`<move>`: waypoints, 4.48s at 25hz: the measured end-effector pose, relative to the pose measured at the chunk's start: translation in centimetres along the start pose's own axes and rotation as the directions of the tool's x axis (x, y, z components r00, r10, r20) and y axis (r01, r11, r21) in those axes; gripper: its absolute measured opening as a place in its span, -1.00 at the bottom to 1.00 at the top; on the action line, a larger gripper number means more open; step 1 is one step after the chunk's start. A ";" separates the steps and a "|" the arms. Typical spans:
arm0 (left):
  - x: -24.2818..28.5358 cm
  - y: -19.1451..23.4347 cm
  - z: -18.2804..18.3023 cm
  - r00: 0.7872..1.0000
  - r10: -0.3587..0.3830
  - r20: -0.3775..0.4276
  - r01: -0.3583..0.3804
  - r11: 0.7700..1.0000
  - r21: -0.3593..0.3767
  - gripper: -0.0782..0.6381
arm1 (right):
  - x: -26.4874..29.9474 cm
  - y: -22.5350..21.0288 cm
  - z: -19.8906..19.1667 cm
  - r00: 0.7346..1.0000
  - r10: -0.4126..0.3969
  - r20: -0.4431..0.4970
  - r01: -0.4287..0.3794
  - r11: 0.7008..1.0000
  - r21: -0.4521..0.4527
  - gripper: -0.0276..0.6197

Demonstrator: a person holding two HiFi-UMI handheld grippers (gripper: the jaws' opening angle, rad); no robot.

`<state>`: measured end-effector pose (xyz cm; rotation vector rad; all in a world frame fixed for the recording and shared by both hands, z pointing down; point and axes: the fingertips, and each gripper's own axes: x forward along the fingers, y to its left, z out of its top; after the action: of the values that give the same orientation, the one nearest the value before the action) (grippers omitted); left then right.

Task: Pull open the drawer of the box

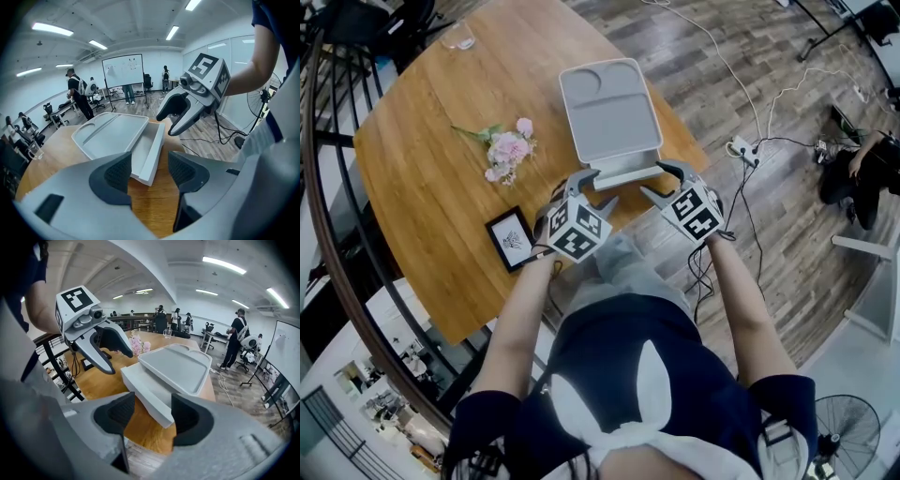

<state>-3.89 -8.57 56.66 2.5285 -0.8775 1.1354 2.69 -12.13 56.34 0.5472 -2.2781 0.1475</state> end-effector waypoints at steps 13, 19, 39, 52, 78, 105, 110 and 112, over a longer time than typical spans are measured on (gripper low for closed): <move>2.7 0.0 -0.7 0.991 -0.076 -0.112 0.081 0.996 0.035 -0.11 | 2.0 -0.6 -1.0 0.991 0.024 -0.129 -0.049 0.980 -0.193 -0.17; 4.0 -0.1 -1.6 0.985 -0.080 -0.152 0.087 0.995 0.042 -0.12 | 2.7 -0.4 -1.5 0.987 0.053 -0.151 -0.084 0.975 -0.204 -0.25; 4.9 0.5 -2.5 0.997 -0.016 -0.075 0.020 0.998 0.053 -0.40 | 2.8 -0.6 -1.7 0.995 0.023 -0.096 -0.048 0.965 -0.259 -0.39; 4.7 0.2 -2.3 0.993 -0.038 -0.108 0.044 0.998 0.049 -0.41 | 2.5 -0.3 -1.7 0.993 0.013 -0.121 -0.049 0.953 -0.300 -0.44; 3.5 -1.9 -2.9 0.988 -0.066 -0.138 0.075 0.995 0.065 -0.41 | 1.1 1.9 -2.2 0.988 0.026 -0.154 -0.071 0.953 -0.296 -0.46; 2.2 -4.7 -3.6 0.989 -0.079 -0.127 0.089 0.993 0.075 -0.41 | -0.7 4.5 -3.3 0.988 0.036 -0.153 -0.078 0.958 -0.276 -0.47; 1.9 -5.4 -3.6 0.989 -0.081 -0.124 0.090 0.993 0.074 -0.41 | -1.1 4.8 -3.5 0.986 0.040 -0.162 -0.085 0.957 -0.278 -0.47; 1.9 -5.6 -3.7 0.989 -0.083 -0.122 0.093 0.993 0.074 -0.42 | -1.3 5.0 -3.6 0.986 0.041 -0.163 -0.086 0.957 -0.278 -0.47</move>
<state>-1.70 -3.35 60.67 2.5038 -0.6973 1.3013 3.72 -6.20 58.26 0.3001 -2.1166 -0.1026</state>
